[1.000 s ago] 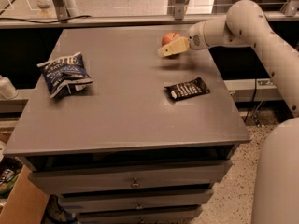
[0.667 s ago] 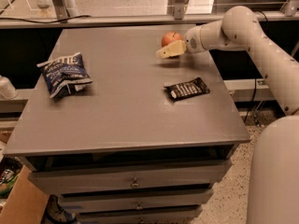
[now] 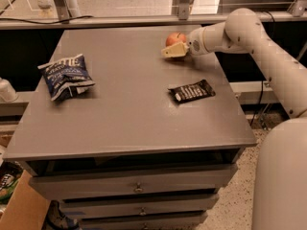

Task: Move apple near blue chip bag

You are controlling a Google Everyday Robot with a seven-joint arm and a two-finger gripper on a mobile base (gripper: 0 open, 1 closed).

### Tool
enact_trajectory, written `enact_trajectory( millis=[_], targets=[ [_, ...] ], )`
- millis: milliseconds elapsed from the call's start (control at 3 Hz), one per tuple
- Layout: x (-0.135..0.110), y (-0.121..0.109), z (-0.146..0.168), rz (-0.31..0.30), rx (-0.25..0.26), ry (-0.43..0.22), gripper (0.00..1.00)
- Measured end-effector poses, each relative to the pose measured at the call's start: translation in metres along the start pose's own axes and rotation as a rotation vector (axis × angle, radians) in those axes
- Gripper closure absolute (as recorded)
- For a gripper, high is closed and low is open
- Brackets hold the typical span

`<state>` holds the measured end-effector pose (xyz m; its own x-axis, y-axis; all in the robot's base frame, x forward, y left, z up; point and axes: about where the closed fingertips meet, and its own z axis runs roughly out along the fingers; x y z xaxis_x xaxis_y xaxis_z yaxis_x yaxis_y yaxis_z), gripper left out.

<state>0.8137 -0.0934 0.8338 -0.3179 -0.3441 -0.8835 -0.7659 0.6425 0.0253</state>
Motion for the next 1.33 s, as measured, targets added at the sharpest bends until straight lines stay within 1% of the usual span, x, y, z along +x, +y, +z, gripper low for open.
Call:
enact_trajectory(
  millis=[333, 667, 1000, 1333],
  targets=[
    [-0.017, 0.012, -0.009, -0.032, -0.022, -0.029, 0.64],
    [-0.045, 0.05, -0.013, -0.073, -0.1, -0.065, 0.87],
    [-0.069, 0.105, -0.021, -0.1, -0.223, -0.116, 1.0],
    [-0.069, 0.105, -0.021, -0.1, -0.223, -0.115, 1.0]
  ],
)
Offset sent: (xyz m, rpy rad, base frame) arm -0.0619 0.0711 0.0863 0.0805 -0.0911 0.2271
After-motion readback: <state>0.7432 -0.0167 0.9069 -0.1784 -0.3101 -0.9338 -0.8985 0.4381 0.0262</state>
